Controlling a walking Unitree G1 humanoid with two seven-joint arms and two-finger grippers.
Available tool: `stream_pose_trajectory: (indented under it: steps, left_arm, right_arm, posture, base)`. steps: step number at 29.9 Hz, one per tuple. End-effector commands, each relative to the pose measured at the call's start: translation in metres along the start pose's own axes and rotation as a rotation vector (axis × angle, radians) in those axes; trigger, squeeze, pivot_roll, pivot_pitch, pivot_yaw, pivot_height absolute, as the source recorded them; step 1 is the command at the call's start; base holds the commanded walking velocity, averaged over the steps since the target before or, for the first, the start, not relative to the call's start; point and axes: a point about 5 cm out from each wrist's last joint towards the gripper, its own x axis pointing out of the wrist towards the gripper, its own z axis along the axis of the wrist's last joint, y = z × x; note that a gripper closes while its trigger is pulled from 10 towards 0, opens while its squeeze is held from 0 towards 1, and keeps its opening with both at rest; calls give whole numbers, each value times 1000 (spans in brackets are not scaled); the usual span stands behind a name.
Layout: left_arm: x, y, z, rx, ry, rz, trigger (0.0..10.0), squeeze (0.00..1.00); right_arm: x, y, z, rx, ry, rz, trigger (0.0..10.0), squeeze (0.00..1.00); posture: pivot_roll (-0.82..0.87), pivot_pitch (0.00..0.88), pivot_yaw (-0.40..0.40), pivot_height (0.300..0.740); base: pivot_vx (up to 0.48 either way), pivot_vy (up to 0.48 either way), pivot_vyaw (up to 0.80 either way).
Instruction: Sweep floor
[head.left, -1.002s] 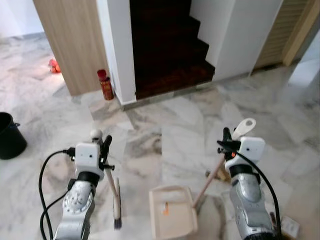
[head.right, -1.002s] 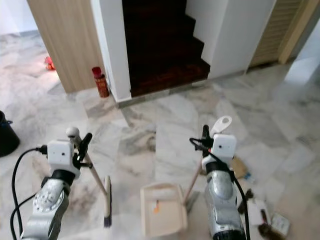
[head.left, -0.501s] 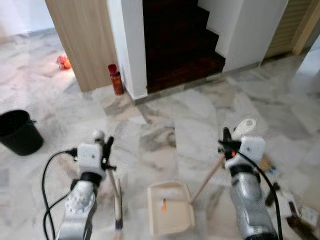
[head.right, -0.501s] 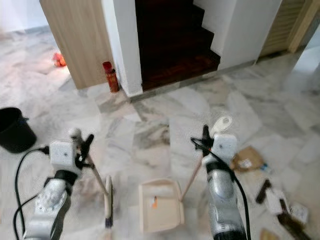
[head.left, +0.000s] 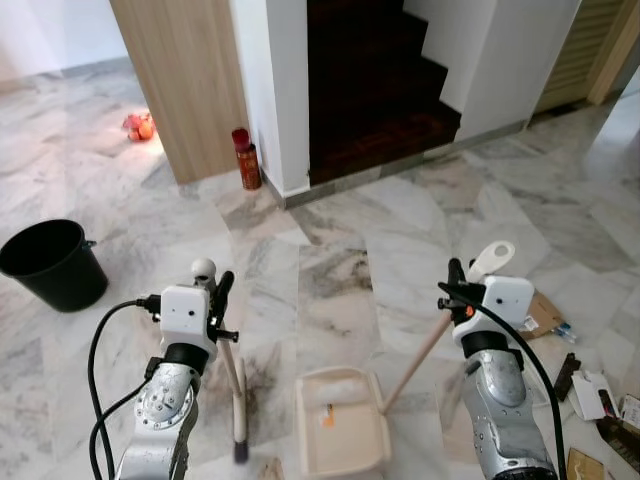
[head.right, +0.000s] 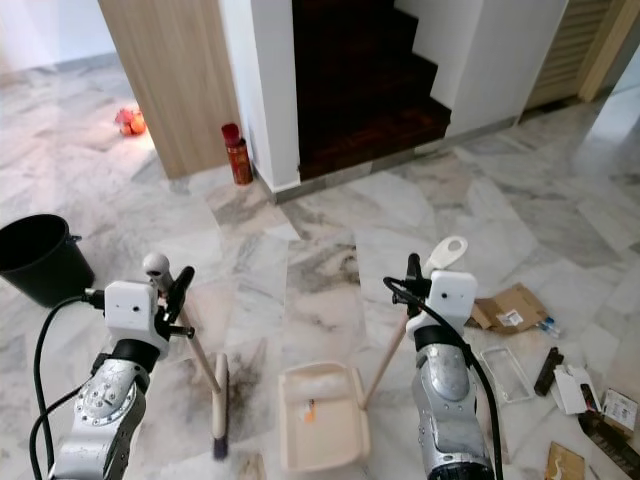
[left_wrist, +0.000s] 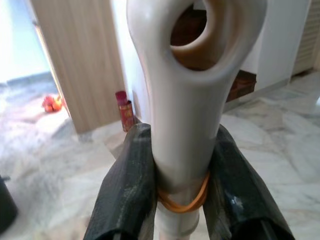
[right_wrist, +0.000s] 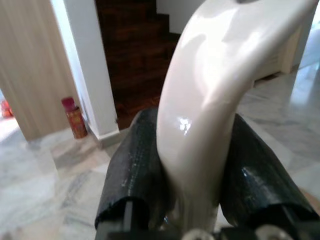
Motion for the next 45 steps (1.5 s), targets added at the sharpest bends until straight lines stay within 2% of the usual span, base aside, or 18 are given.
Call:
stream_pose_trajectory:
  steps: [1, 9, 24, 45]
  left_arm:
    - [1, 9, 8, 30, -34, 17, 10000, 0]
    - [0, 9, 8, 31, -30, 18, 10000, 0]
    - [0, 9, 9, 31, -27, 21, 10000, 0]
    - [1, 7, 9, 53, -24, 8, 10000, 0]
  right_arm:
    - [6, 9, 13, 9, -59, 26, 10000, 0]
    - [4, 12, 12, 2, -55, 44, 10000, 0]
    - [4, 18, 11, 16, -45, 75, 10000, 0]
    - [3, 24, 9, 26, -33, 114, 10000, 0]
  posture:
    - [76, 47, -1, 740]
    - [78, 59, -3, 740]
    - [84, 74, -4, 740]
    - [90, 79, 1, 740]
  base:
    - [0, 330, 0]
    - [0, 321, 0]
    - [0, 288, 751]
    - [0, 0, 55]
